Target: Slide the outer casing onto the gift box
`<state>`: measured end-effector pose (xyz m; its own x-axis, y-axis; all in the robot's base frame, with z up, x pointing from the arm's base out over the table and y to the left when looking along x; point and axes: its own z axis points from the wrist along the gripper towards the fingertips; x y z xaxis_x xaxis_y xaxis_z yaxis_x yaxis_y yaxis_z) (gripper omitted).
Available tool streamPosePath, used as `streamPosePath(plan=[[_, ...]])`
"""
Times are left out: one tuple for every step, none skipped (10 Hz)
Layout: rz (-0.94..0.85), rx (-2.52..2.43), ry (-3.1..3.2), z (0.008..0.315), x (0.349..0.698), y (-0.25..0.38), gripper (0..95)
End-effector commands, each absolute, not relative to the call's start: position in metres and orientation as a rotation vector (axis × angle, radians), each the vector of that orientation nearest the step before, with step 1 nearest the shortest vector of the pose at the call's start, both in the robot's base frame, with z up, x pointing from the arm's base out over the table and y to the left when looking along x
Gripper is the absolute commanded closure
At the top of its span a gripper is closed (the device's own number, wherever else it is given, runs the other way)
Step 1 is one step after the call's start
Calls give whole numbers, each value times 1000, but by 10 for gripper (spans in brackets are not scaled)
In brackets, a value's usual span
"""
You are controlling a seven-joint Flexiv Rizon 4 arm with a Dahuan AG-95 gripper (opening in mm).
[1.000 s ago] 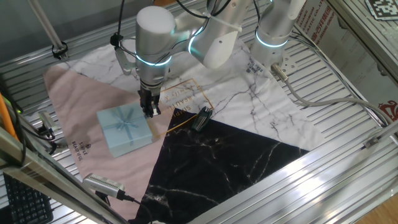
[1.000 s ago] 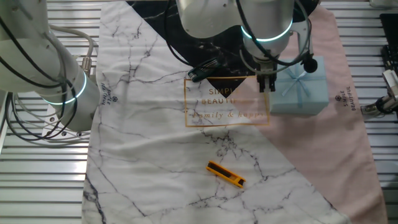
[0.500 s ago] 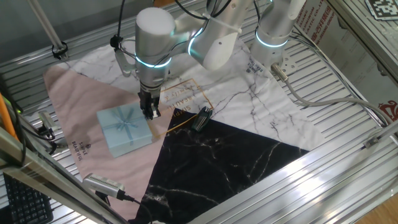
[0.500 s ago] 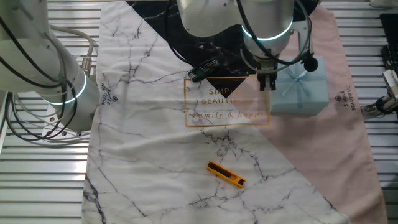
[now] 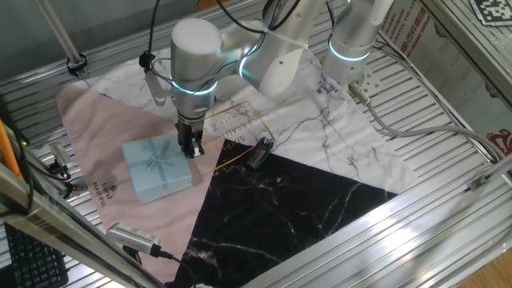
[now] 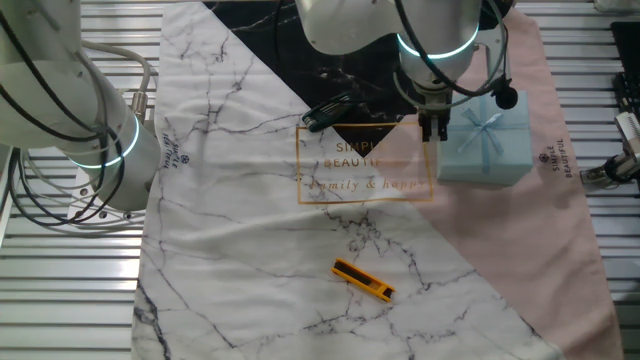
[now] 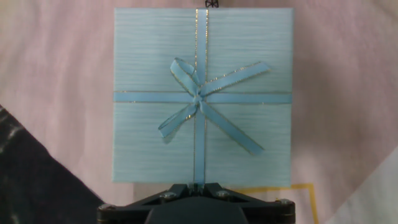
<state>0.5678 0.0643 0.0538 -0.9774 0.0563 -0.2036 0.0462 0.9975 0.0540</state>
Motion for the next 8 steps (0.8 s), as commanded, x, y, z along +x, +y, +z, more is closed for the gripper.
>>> streamPosePath(plan=[[70, 77, 2936, 53, 569, 65, 950], [71, 77, 2939, 54, 568, 66, 950], [72, 77, 2944, 56, 567, 67, 950], [71, 77, 2952, 58, 565, 69, 950], [70, 71, 2950, 58, 560, 70, 950], [67, 68, 2942, 58, 555, 72, 950], [63, 68, 2936, 61, 552, 74, 950], [57, 72, 2940, 64, 551, 76, 950]])
